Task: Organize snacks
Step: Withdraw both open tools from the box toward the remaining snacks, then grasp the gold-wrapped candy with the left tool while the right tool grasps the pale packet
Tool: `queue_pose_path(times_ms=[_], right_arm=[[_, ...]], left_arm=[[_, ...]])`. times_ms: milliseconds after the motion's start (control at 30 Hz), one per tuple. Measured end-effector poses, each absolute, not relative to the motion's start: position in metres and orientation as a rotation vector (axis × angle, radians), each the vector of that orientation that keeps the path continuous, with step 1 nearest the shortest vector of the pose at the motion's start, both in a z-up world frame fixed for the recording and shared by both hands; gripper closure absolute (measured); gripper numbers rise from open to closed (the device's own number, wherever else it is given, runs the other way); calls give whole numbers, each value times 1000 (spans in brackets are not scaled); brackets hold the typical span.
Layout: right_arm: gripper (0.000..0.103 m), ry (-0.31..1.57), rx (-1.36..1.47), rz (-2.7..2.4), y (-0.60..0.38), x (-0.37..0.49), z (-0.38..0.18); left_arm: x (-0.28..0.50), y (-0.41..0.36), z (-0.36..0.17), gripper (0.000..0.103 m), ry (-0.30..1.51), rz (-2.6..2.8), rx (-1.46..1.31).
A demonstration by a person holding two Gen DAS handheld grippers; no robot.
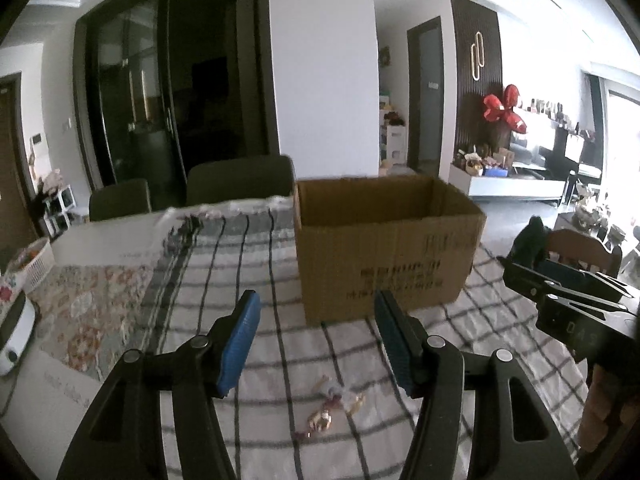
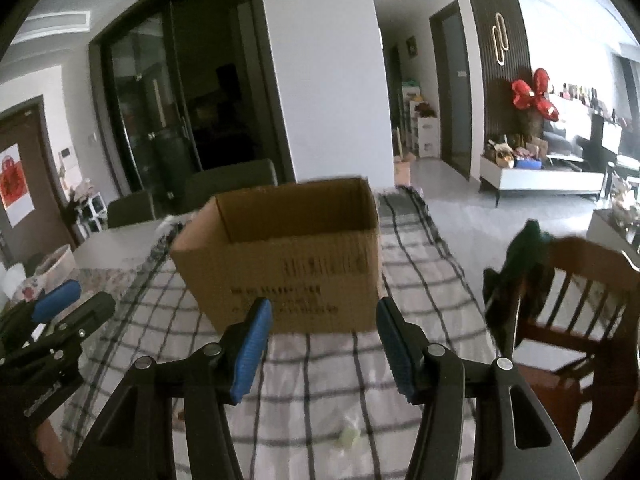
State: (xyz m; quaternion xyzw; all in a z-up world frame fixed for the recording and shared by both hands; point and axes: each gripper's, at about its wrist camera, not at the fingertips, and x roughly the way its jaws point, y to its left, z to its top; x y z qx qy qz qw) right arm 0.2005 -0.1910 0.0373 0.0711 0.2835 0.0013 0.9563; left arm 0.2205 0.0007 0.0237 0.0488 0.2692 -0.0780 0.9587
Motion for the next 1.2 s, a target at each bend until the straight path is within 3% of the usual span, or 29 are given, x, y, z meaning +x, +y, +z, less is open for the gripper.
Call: queue_pose_path(times_ms=[800, 1133, 1200], right_arm=[[48, 768, 139, -88, -175, 170, -56], [49, 834, 179, -94, -179, 180, -79], [55, 842, 186, -105, -181, 182, -83]], left_arm=[[194, 22, -66, 45, 682, -174, 105], [212, 15, -93, 57, 746, -188, 142], [216, 13, -98, 59, 763, -193, 144]])
